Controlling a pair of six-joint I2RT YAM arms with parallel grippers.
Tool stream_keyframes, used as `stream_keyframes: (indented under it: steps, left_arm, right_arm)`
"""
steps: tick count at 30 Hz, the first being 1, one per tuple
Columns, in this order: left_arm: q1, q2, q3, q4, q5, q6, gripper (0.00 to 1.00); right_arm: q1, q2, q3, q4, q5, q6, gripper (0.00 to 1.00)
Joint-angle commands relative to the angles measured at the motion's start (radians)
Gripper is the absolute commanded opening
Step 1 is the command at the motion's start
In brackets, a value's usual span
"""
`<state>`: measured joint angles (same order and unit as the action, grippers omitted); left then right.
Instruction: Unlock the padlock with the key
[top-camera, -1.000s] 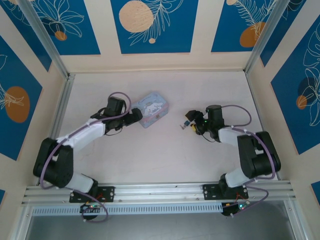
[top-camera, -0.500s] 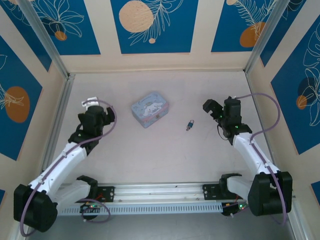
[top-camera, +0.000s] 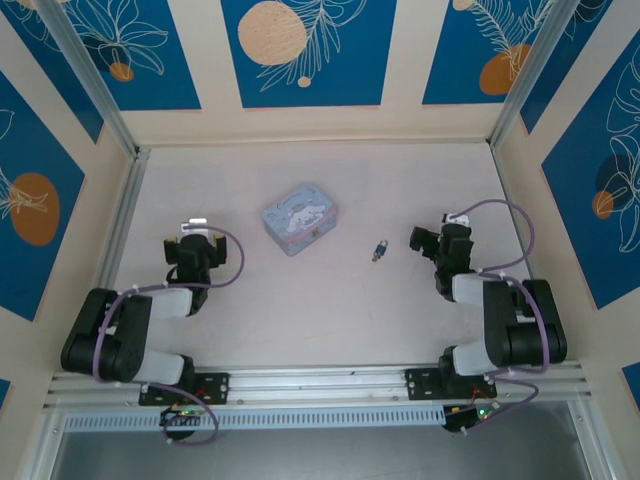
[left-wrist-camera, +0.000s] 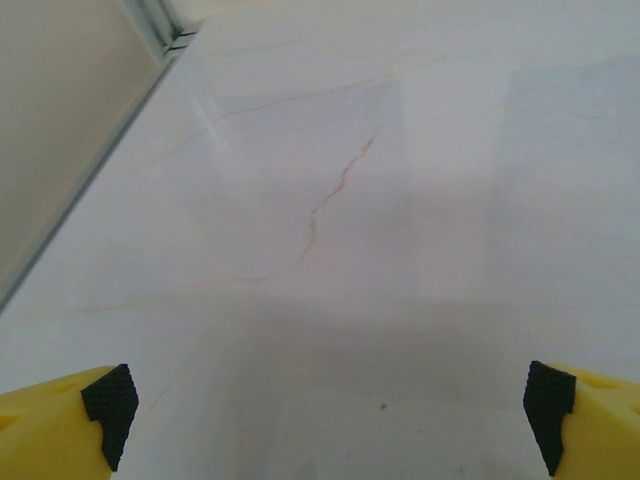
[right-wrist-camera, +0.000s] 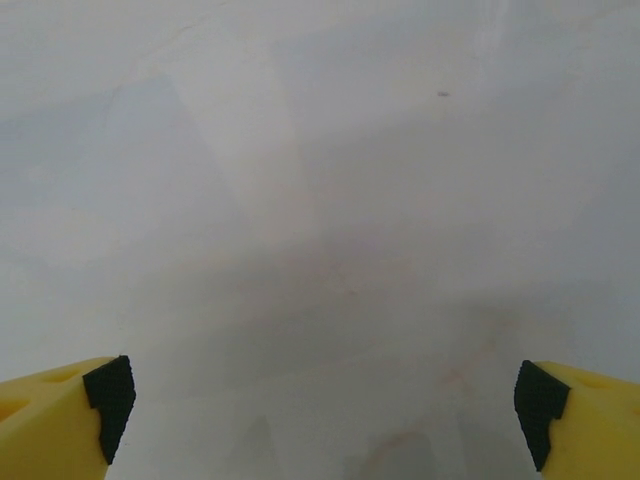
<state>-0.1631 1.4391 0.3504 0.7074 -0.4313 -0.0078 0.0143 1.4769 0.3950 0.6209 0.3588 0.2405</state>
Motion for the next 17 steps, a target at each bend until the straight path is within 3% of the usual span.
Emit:
stream_keyframes:
  steps: [1,2,3,6,17]
  left_arm:
    - [0.038,0.125,0.018,0.243,0.169,0.045,1.00]
    - [0.057,0.112,0.038,0.178,0.214,0.031,1.00]
    - [0.085,0.090,0.043,0.124,0.268,0.013,1.00]
    - [0.086,0.101,0.036,0.157,0.265,0.019,1.00]
    - [0.086,0.099,0.038,0.151,0.263,0.020,1.00]
  right_arm:
    - [0.007,0.063,0.000,0.256,-0.174,-0.127,1.00]
    - [-0.015,0.037,0.017,0.170,-0.209,-0.112,0.99]
    - [-0.016,0.065,-0.007,0.277,-0.214,-0.109,0.99]
    - [0.012,0.050,0.008,0.223,-0.158,-0.129,0.99]
    - [-0.001,0.044,0.006,0.215,-0.210,-0.133,0.99]
